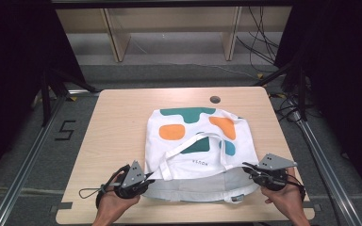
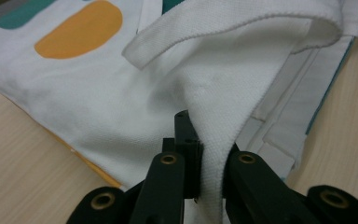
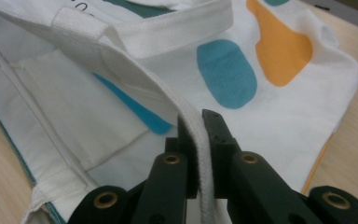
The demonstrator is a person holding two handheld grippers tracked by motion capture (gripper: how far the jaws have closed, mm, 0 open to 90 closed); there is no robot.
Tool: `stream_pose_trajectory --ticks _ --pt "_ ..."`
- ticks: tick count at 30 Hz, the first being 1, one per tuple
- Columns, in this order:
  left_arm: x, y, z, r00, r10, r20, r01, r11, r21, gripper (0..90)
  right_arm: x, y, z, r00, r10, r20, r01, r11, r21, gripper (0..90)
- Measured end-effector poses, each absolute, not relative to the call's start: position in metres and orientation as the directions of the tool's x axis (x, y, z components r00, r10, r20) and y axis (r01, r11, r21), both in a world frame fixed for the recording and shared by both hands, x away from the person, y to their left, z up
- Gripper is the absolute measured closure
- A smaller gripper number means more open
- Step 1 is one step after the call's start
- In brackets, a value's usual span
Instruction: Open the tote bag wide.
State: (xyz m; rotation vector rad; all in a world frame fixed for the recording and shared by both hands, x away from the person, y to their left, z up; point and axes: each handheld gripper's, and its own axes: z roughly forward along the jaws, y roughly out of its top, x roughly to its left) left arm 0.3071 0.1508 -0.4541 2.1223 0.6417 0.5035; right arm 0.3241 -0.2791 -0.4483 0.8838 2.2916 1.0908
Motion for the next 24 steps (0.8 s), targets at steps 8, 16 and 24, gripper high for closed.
stream_pose_trajectory --ticks 8,16,24 --pt "0.316 0.154 -0.410 0.743 0.653 0.146 0.203 -0.428 0.881 86.4 0.332 -0.278 -0.407 -0.688 0.711 -0.143 0.279 0.442 0.853 88.1" --pt "0.320 0.153 -0.363 0.710 0.681 0.179 0.121 -0.368 0.922 86.5 0.337 -0.282 -0.363 -0.668 0.720 -0.189 0.183 0.405 0.896 88.2" --pt "0.307 0.156 -0.313 0.694 0.675 0.251 0.015 -0.363 0.932 86.8 0.332 -0.286 -0.314 -0.672 0.710 -0.211 0.117 0.382 0.917 88.3"
